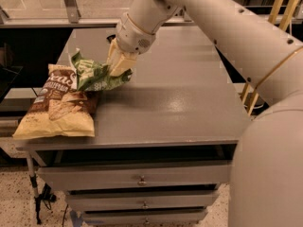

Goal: Move green jalapeno chip bag near brown chip bag

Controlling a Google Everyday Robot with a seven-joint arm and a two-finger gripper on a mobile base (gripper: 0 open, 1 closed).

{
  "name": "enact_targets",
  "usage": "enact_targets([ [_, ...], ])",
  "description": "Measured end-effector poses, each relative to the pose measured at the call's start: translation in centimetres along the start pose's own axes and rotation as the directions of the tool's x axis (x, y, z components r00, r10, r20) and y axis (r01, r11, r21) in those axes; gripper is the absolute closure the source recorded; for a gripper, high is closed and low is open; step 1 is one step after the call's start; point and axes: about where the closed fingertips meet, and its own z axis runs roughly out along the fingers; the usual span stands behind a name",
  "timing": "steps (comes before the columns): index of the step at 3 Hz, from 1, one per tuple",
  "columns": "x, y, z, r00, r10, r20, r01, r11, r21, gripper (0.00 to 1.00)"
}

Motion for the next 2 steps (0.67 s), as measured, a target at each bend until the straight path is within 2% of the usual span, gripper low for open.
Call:
enact_targets([
  [2,-0.15,-0.13,0.42,1.0,-0.002,0.004,0.002,1.0,-0.002,0.41],
])
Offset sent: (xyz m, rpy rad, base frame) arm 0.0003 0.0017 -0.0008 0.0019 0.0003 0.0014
